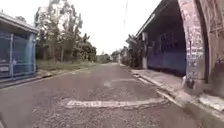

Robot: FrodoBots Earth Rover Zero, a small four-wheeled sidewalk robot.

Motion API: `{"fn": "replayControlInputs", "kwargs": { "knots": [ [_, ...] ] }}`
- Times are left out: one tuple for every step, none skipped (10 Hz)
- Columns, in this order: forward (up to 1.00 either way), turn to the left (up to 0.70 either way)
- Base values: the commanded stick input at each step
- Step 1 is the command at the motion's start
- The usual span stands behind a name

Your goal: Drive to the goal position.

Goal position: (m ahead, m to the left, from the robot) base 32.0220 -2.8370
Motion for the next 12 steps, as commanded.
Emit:
{"fn": "replayControlInputs", "kwargs": {
  "knots": [
    [0.70, 0.04],
    [0.70, 0.04],
    [0.70, 0.04],
    [0.70, 0.04],
    [0.70, 0.04],
    [0.70, 0.04],
    [0.70, 0.04],
    [0.70, 0.04],
    [0.70, 0.04],
    [0.70, 0.04],
    [0.70, 0.04],
    [0.70, 0.04]
  ]
}}
